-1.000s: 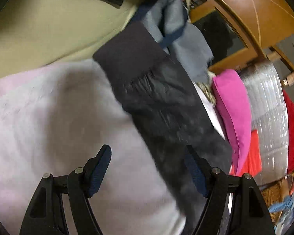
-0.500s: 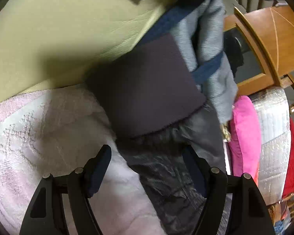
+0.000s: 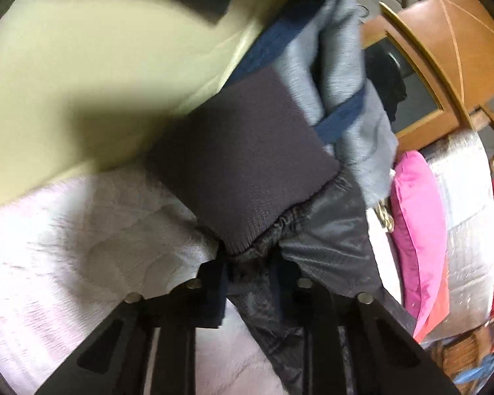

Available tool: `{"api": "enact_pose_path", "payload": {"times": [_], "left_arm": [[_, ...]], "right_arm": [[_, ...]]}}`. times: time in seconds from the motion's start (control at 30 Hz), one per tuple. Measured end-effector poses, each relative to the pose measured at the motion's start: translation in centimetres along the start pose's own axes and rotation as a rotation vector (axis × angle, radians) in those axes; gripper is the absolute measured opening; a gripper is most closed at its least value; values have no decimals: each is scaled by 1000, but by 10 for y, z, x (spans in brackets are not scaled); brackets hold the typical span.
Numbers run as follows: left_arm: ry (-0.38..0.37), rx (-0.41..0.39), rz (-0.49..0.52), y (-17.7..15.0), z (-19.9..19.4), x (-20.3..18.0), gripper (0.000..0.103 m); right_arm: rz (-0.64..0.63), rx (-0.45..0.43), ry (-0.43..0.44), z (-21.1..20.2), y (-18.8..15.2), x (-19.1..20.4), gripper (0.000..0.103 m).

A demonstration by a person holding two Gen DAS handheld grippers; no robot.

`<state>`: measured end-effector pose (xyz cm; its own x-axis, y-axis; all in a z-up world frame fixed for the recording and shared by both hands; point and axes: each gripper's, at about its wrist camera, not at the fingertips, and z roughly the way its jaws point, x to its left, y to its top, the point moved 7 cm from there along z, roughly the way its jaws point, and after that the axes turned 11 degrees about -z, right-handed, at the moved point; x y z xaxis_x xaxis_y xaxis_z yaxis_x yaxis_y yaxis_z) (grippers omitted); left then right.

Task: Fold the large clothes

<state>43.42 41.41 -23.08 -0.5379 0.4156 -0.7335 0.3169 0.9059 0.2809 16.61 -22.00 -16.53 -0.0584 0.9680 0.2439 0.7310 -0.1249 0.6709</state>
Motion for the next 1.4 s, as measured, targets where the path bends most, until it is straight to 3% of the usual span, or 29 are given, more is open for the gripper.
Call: {"api": "enact_pose_path", "payload": {"times": [0.2, 0.37, 0.5, 0.67, 0.87, 1.0, 1.03, 1.07, 1.13, 1.2, 1.27, 1.4], "left_arm": [[-1, -78, 161, -9, -66, -29, 15], [-55, -154, 326, -35, -131, -89, 15], [-126, -176, 432, -71, -175, -150, 15], [-230, -139, 555, -155, -200, -237, 15], [-311, -18, 689, -281, -191, -309, 15], [-302, 134, 756, -384, -157, -330, 18], [-281, 177, 773, -405, -148, -328, 24], [-251, 235, 788, -428, -137, -324, 45], [-203, 386, 802, -468, -120, -312, 66], [-182, 459, 803, -492, -118, -298, 66], [-185, 499, 800, -495, -122, -290, 67], [-225, 486, 748, -463, -148, -267, 75]], "right_arm": [[15, -44, 23, -18, 2, -1, 80], [34, -105, 44, -46, 4, -8, 80], [74, -139, 62, -64, -1, -21, 80], [134, -193, 77, -89, -8, -45, 80], [216, -228, 92, -108, -20, -76, 80], [248, -233, 103, -115, -26, -91, 80], [255, -230, 104, -116, -28, -94, 80], [265, -229, 103, -117, -30, -97, 80], [287, -222, 102, -119, -33, -105, 80], [297, -220, 102, -121, -34, -109, 80], [303, -221, 98, -124, -32, -112, 81], [313, -215, 149, -117, -17, -105, 81]]}}
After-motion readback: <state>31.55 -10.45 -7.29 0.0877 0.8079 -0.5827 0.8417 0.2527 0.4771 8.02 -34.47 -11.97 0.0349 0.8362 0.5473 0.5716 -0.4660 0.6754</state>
